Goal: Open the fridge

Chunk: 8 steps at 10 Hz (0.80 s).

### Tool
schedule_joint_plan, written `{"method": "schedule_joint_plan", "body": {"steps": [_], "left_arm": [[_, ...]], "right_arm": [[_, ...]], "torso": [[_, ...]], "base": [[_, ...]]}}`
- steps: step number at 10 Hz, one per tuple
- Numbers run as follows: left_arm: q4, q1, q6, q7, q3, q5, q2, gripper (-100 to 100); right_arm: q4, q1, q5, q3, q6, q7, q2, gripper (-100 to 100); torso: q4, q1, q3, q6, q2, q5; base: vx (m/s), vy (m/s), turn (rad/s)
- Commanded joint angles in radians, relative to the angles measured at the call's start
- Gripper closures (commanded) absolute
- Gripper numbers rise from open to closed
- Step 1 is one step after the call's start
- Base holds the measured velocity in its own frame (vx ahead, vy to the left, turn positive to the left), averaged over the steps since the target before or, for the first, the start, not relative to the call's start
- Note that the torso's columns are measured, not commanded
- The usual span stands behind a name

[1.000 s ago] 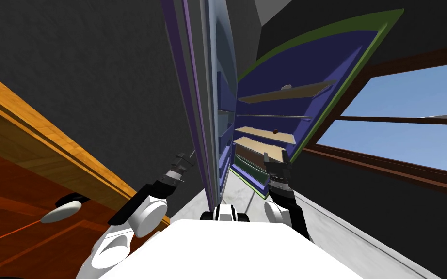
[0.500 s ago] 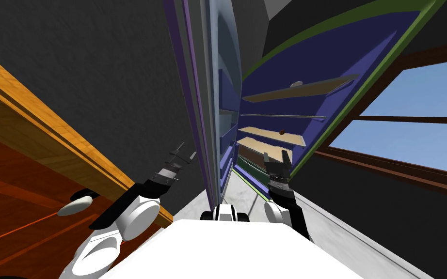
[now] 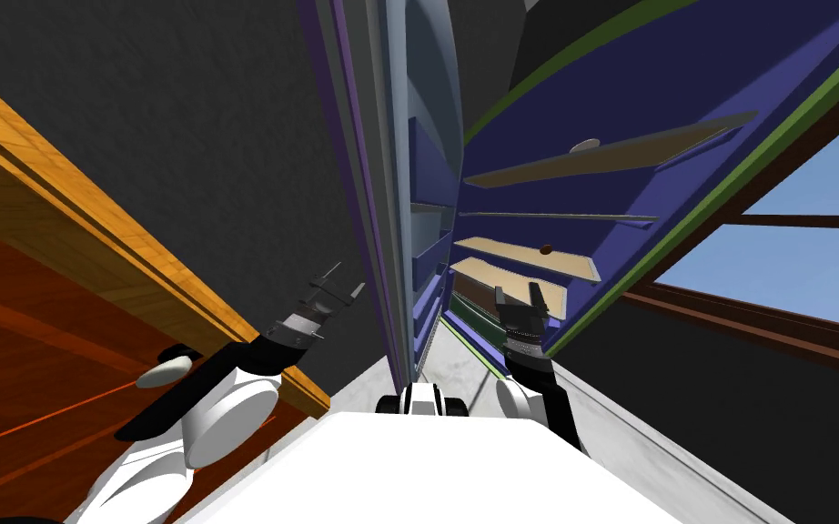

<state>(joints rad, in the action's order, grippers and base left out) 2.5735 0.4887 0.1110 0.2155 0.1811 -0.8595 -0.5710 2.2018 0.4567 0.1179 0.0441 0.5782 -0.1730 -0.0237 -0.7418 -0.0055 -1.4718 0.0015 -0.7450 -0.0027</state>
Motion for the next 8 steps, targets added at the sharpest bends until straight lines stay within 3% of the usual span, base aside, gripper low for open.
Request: {"method": "schedule_joint_plan", "body": {"steps": [1,2,3,8], "left_arm": [[0.042,0.016,0.014,0.023,0.058,-0.068,-0.045,-100],[0.034,0.011,0.019,0.015,0.042,-0.047,-0.026,-100],[0.036,0.011,0.021,0.017,0.045,-0.050,-0.027,0],[0.036,0.011,0.021,0.017,0.045,-0.049,-0.027,0]], "right_arm": [[0.000,0.000,0.000,0.000,0.000,0.000,0.000,0],[0.000,0.000,0.000,0.000,0.000,0.000,0.000,0],[0.000,0.000,0.000,0.000,0.000,0.000,0.000,0],[0.000,0.000,0.000,0.000,0.000,0.000,0.000,0]], "torso": [[0.001,0.000,-0.001,-0.001,0.001,0.000],[0.003,0.003,-0.003,-0.001,0.004,0.002],[0.004,0.006,-0.004,-0.001,0.006,0.003],[0.004,0.005,-0.004,-0.002,0.007,0.003]], "base": [[0.016,-0.018,0.094],[0.002,-0.006,0.022],[0.000,0.000,0.000],[0.000,0.000,0.000]]}}
